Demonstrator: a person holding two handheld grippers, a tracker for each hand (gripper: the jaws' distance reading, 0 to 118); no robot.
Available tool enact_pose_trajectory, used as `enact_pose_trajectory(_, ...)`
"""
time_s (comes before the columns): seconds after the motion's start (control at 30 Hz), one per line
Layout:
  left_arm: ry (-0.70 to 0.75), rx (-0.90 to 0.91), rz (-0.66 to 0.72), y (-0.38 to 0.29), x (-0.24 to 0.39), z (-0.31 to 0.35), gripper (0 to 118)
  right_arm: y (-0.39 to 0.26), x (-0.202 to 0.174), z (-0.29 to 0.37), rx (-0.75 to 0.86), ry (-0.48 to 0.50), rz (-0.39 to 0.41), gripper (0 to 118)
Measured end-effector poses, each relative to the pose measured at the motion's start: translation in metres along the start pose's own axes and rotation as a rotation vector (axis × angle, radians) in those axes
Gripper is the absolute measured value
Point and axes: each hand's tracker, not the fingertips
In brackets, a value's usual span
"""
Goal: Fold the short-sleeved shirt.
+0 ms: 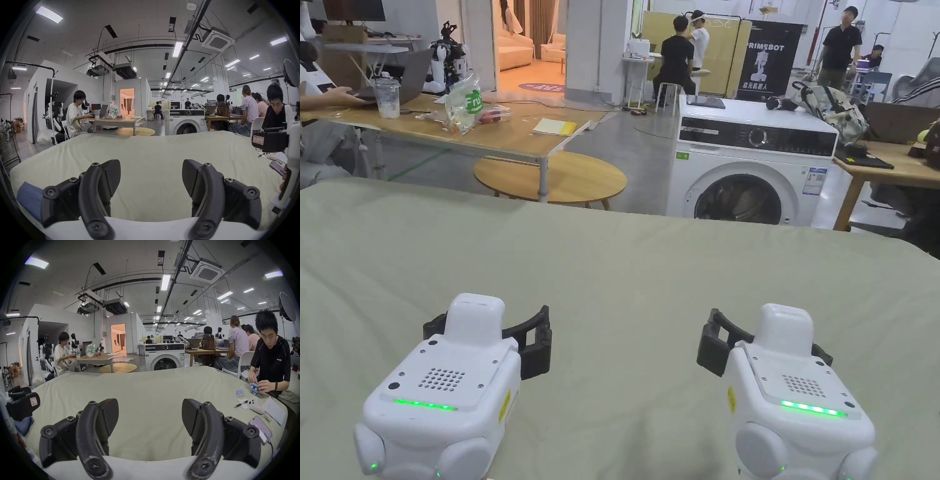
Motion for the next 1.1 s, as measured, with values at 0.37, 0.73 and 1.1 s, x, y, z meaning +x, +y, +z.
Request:
enact_pose_trajectory(0.37,0.018,0.005,0.029,0.001,-0.011,-0.003,79,0.004,0.005,-0.002,-0.018,0.021,-0.057,85)
enact_pose_trajectory(0.73,0.007,-0.007,0.057,0.001,-0.013,-0.003,79,0.003,0.006,-0.002,-0.023,0.032,-0.061,85)
enact_pose_trajectory(1.1,-0.004,0.0,0.066,0.003,-0.009,-0.003,79,0.005,0.007,-0.001,-0.016,0.011,-0.047,85)
